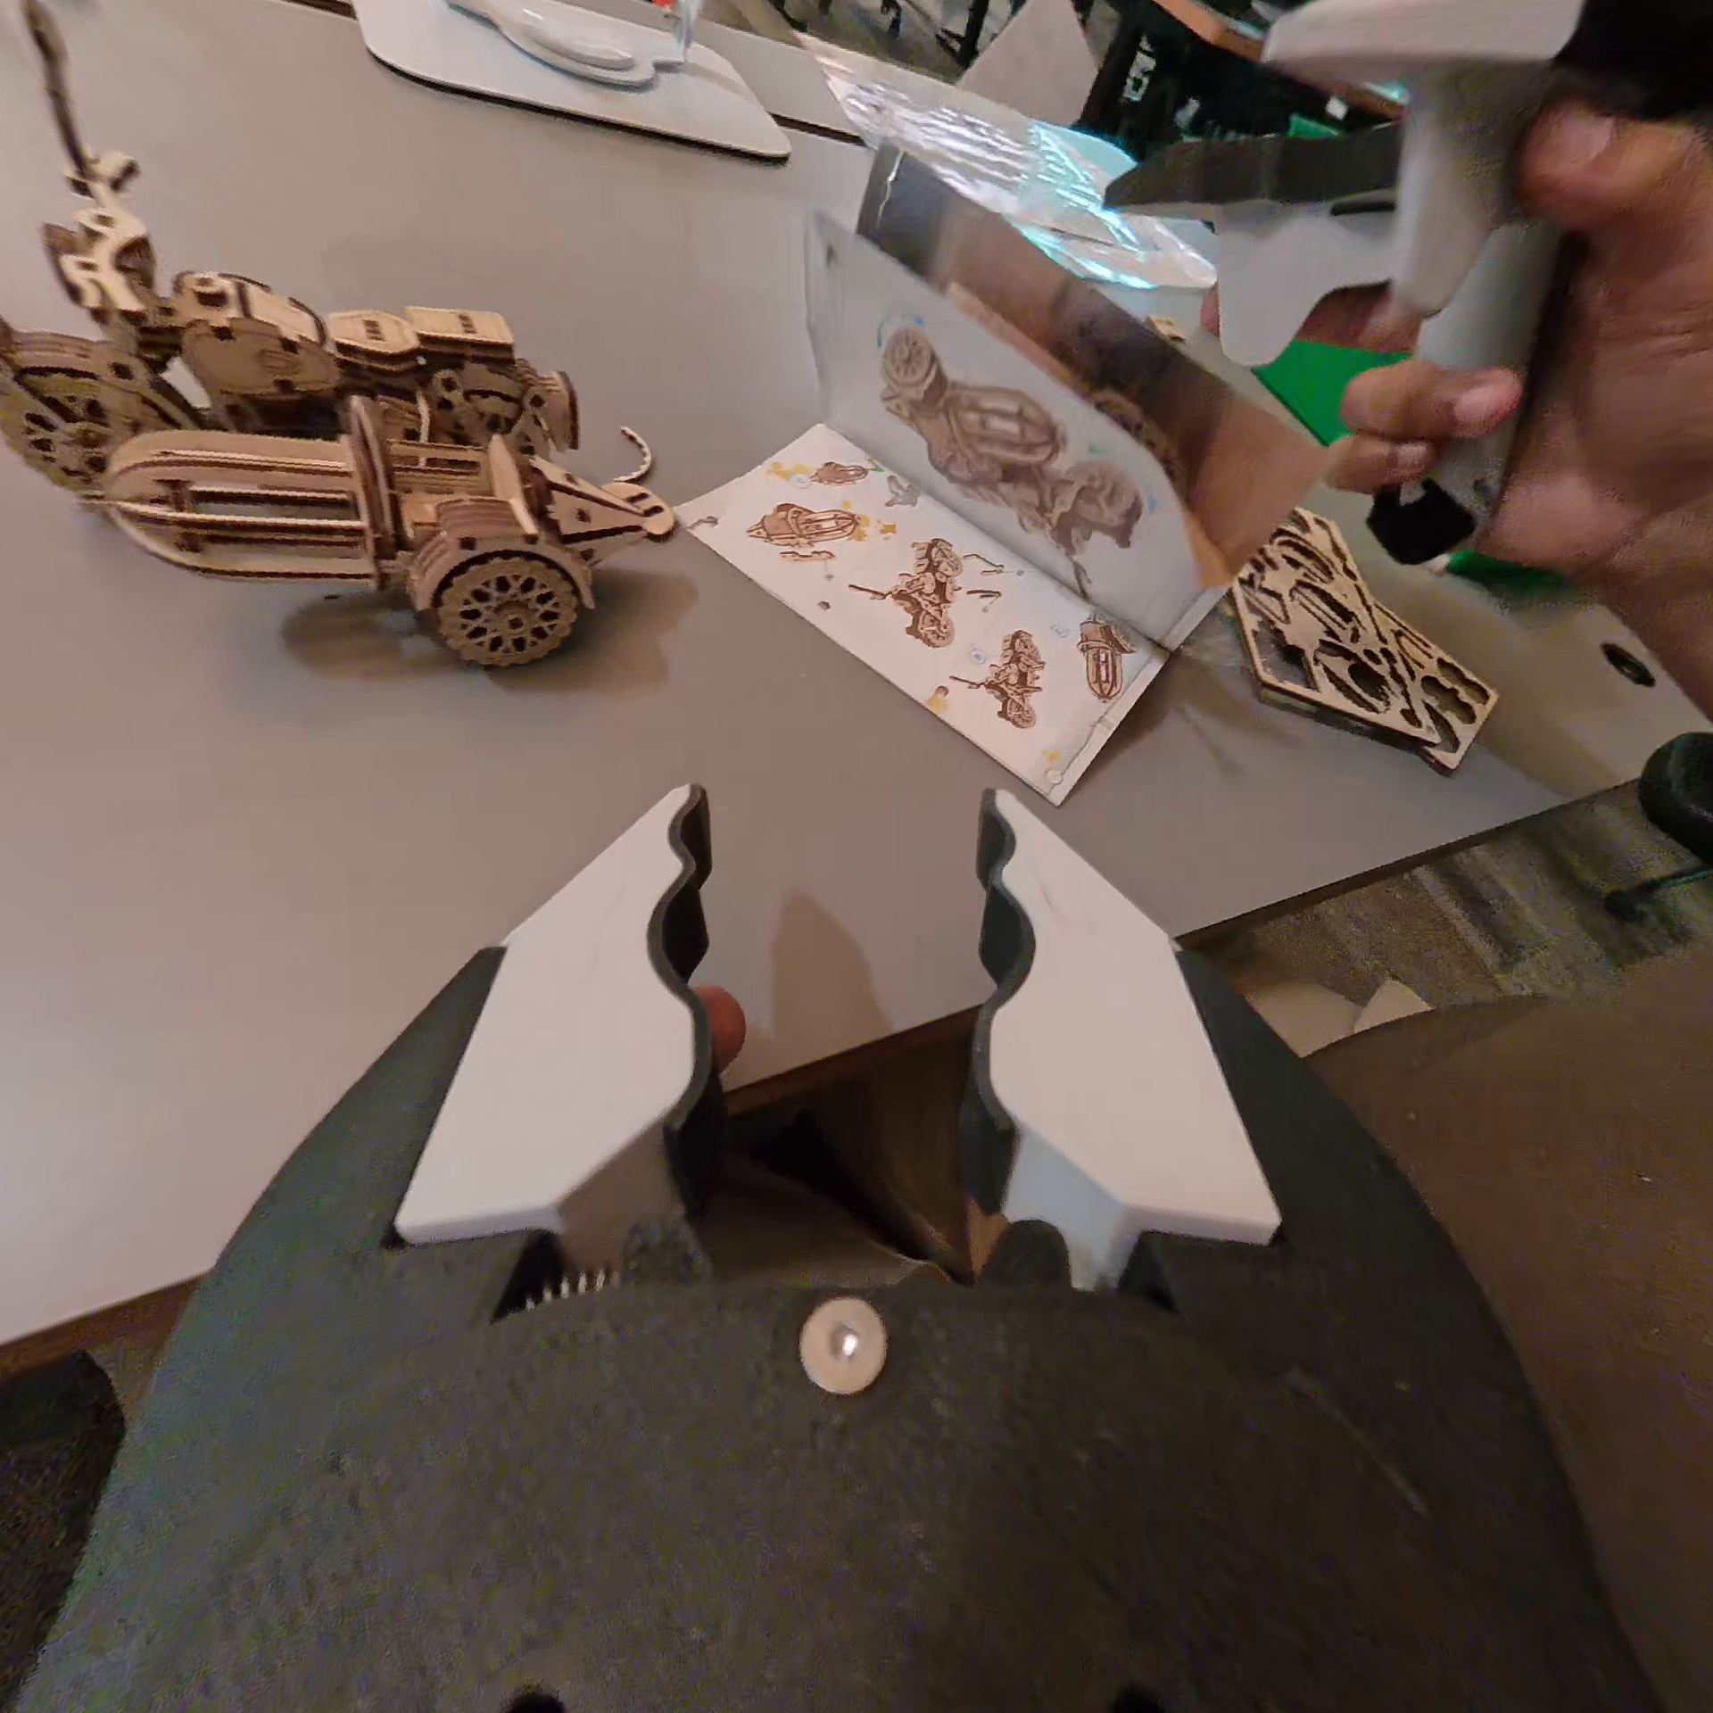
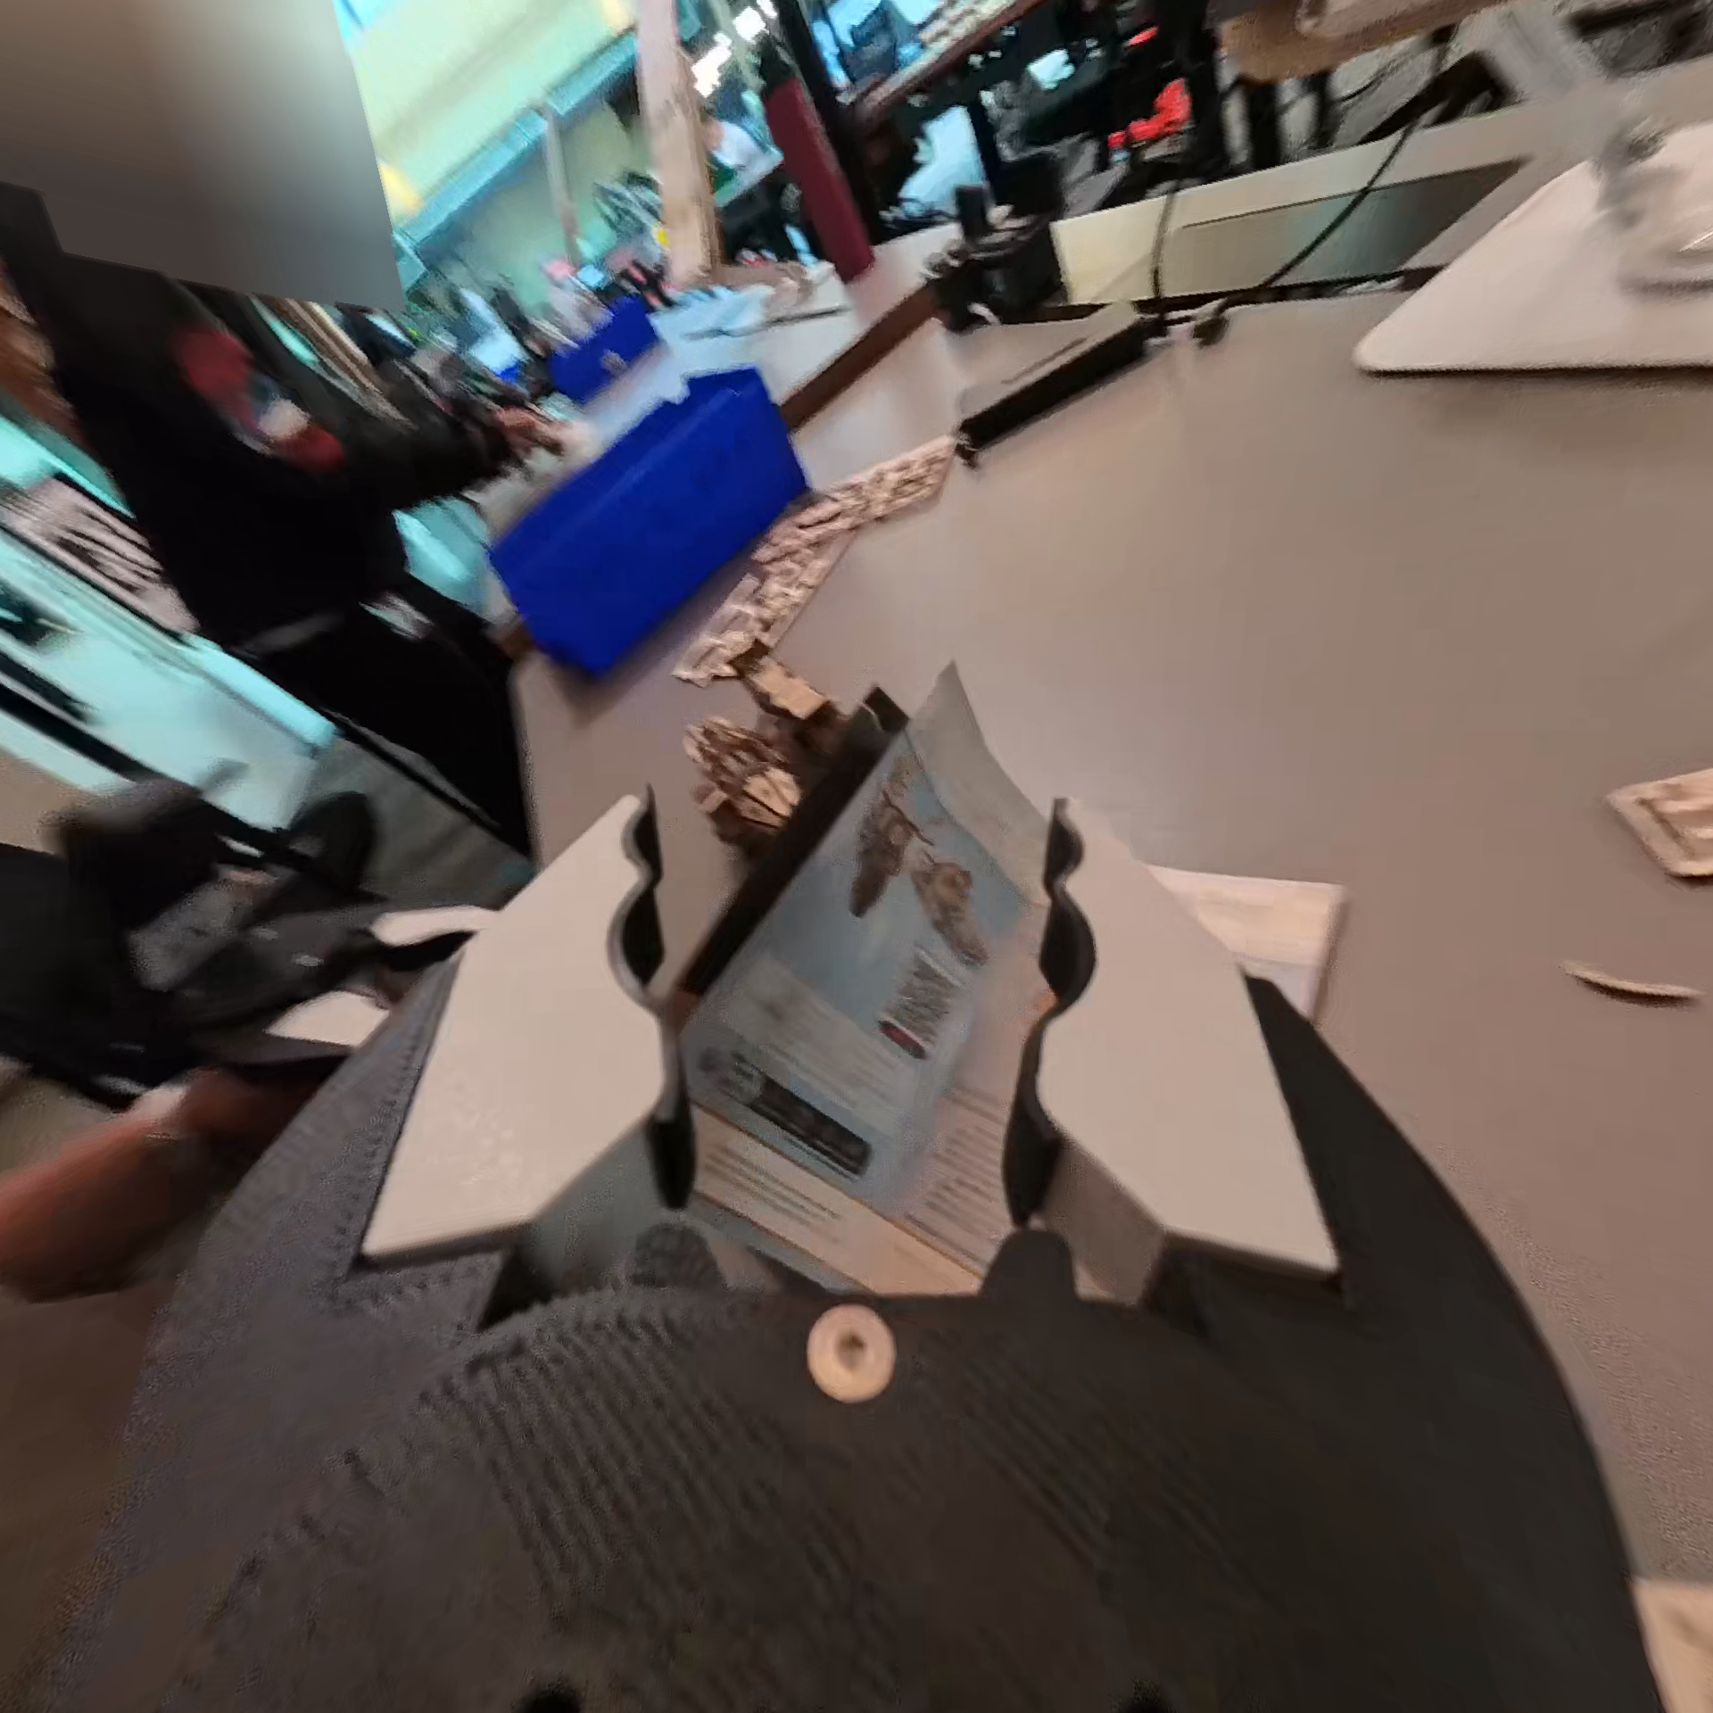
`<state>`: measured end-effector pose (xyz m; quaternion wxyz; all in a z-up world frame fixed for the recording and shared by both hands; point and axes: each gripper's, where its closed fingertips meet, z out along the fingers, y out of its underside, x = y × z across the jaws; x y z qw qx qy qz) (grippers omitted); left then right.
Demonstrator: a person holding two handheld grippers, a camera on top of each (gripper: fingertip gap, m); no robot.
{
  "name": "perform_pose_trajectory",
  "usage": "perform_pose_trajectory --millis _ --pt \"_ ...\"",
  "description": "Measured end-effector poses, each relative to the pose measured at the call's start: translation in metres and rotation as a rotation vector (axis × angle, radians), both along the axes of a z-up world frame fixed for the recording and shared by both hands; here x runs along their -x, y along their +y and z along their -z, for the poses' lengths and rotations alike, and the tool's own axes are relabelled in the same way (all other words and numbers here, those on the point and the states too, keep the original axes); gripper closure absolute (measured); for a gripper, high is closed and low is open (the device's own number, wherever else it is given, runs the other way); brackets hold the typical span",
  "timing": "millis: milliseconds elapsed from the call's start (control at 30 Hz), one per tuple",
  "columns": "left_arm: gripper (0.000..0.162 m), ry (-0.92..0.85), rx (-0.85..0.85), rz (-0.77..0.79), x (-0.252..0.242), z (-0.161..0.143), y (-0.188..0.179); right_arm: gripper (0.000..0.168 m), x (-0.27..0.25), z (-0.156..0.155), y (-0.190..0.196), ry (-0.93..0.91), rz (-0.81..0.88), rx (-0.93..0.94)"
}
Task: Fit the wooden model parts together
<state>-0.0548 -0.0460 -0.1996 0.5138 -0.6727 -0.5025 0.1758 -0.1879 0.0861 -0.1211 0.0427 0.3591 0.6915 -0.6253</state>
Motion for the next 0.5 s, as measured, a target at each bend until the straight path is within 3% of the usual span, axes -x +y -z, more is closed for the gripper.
perform_pose_trajectory --millis 100,200,333,433,467,500 --pt "0.107 -0.018 -0.07 -0.022 -0.002 -0.002 0.0 0.065 -0.013 -0.004 -0.019 -0.111 -0.113 -0.004" --pt "0.108 -0.073 -0.201 -0.017 0.002 -0.001 0.017 0.042 -0.033 0.021 -0.044 -0.099 -0.176 -0.256" --pt "0.108 -0.124 -0.312 0.111 0.009 -0.012 0.065 0.036 -0.049 0.053 -0.063 -0.039 -0.183 -0.547" --pt "0.108 -0.091 -0.293 0.155 0.012 -0.021 0.081 0.055 -0.04 0.076 -0.058 0.028 -0.127 -0.732" --pt "0.108 -0.08 -0.284 0.162 0.011 -0.023 0.082 0.076 -0.038 0.082 -0.055 0.035 -0.127 -0.77" --pt "0.108 -0.07 -0.278 0.16 0.011 -0.025 0.081 0.111 -0.039 0.082 -0.054 0.042 -0.142 -0.769"
